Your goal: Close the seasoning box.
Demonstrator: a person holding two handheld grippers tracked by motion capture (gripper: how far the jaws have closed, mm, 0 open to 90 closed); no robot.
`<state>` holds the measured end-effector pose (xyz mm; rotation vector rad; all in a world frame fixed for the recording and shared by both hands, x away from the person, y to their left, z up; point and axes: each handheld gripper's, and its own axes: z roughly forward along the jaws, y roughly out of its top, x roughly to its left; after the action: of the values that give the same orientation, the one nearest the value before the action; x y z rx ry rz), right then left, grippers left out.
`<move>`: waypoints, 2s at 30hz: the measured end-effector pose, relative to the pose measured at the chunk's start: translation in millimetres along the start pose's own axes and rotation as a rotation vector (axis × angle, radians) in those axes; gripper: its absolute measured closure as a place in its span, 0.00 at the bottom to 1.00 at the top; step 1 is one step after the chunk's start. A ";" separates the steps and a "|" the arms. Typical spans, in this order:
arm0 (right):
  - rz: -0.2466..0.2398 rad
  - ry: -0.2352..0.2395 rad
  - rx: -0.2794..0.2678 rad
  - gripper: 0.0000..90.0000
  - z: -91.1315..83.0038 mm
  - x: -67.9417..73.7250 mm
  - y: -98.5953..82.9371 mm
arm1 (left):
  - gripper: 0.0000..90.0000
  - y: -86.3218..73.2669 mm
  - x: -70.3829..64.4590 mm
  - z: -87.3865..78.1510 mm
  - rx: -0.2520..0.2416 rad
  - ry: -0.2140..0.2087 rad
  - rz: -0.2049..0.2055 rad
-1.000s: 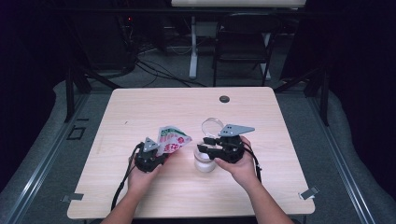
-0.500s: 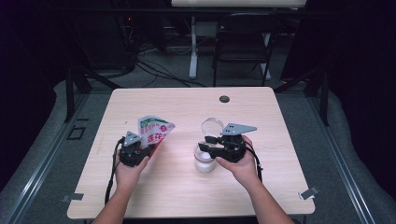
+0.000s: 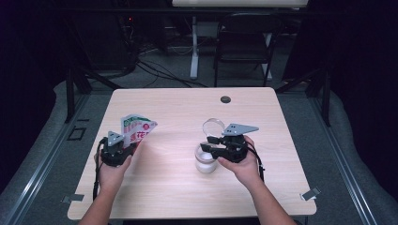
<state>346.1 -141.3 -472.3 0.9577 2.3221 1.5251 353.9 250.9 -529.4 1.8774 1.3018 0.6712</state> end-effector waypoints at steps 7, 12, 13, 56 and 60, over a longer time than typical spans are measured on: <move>-0.018 -0.017 0.011 0.63 1.6 1.7 -0.6 | 0.83 -11.8 11.0 7.2 0.019 0.019 -0.052; -0.018 -0.007 0.005 0.64 2.0 1.6 -0.7 | 0.83 -18.4 15.2 12.9 0.052 0.007 -0.080; -0.019 -0.010 0.004 0.64 2.1 1.9 -0.7 | 0.83 -19.0 15.5 13.8 0.056 0.008 -0.083; 0.001 -0.015 0.018 0.64 1.6 1.3 1.4 | 0.46 -17.2 2.5 -6.9 -0.036 -0.042 -0.111; 0.003 -0.019 0.017 0.64 1.6 0.9 1.3 | 0.47 -14.7 0.8 -11.3 -0.054 -0.067 -0.121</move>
<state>346.8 -139.1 -471.7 0.9755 2.3252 1.4936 337.5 257.9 -534.7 1.7478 1.3292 0.5703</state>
